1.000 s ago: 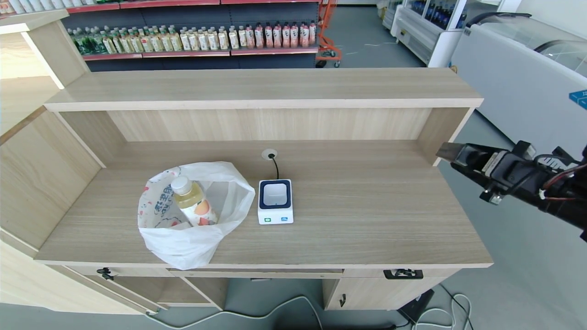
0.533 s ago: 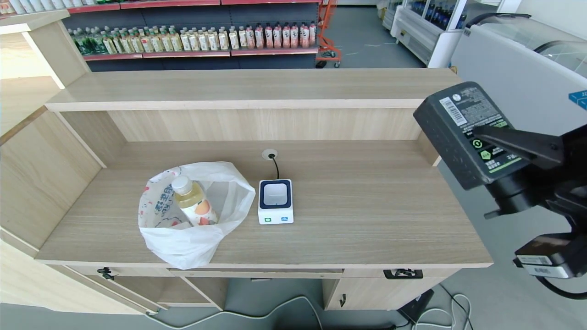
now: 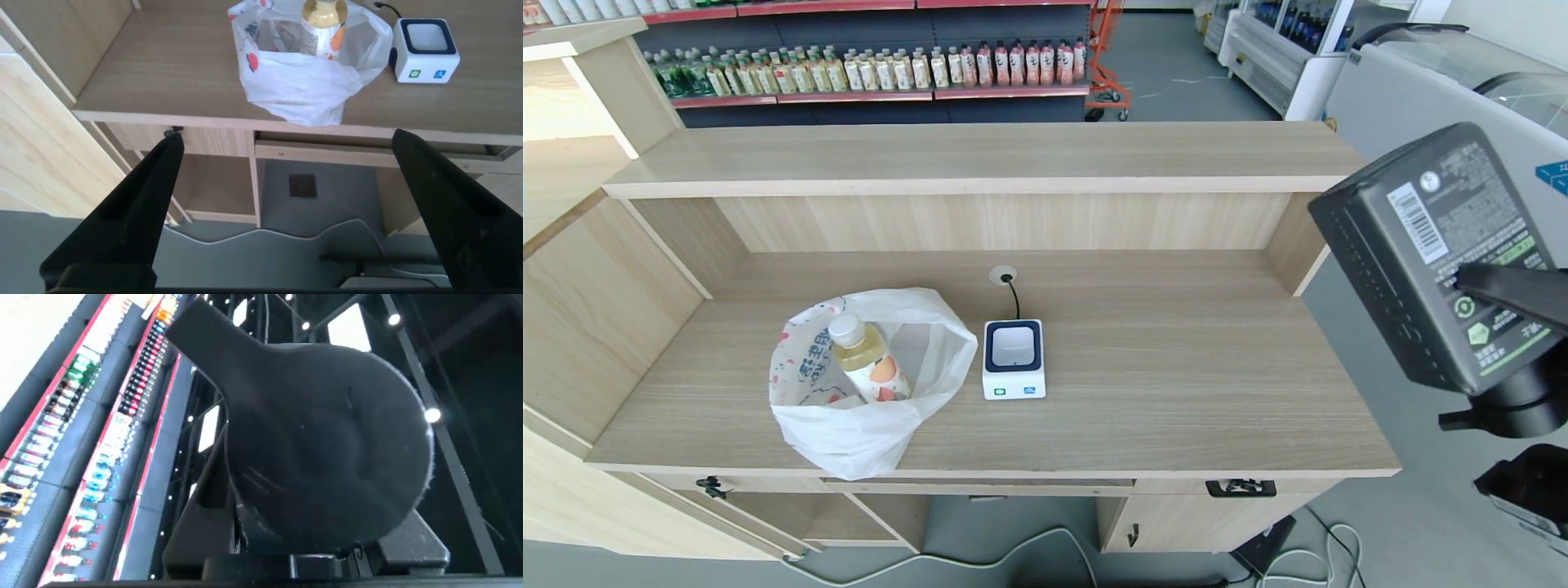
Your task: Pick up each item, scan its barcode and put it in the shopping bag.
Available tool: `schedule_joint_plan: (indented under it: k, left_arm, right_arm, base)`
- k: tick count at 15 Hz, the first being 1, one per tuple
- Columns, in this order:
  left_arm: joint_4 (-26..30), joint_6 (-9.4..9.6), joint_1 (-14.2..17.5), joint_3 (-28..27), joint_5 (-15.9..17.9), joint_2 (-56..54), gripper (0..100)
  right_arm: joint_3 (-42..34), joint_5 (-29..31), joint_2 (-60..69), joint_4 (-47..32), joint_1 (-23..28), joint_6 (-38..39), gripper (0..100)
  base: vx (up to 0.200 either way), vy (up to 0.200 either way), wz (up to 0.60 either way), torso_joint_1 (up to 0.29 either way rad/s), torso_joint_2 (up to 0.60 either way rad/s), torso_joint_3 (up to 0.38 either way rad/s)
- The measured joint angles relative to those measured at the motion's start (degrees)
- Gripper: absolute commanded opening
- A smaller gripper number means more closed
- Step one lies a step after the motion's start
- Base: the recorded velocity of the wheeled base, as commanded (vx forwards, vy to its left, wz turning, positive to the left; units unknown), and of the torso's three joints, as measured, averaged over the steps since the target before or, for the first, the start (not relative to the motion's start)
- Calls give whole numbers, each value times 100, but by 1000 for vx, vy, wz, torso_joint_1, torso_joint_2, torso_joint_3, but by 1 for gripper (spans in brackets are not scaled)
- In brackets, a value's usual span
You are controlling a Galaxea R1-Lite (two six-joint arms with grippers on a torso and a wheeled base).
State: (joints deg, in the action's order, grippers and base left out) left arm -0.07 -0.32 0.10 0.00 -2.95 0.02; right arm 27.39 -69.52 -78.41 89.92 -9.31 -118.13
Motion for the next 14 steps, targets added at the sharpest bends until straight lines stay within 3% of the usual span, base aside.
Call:
schedule_joint_plan:
  k: [5,10,14]
  left_arm:
    - [0,0,-5,0,-2,0,100]
    - [0,-1,0,0,0,0,100]
    - [0,0,-2,0,-2,0,100]
  right_arm:
    - [-157,-254,477,-595,-631,-157,0]
    - [-173,-363,630,-1764,-1517,-373,0]
    - [-177,-435,733,-1938,-1659,-491,0]
  base:
    - [0,0,0,0,0,0]
    - [0,0,0,0,0,0]
    - [0,0,0,0,0,0]
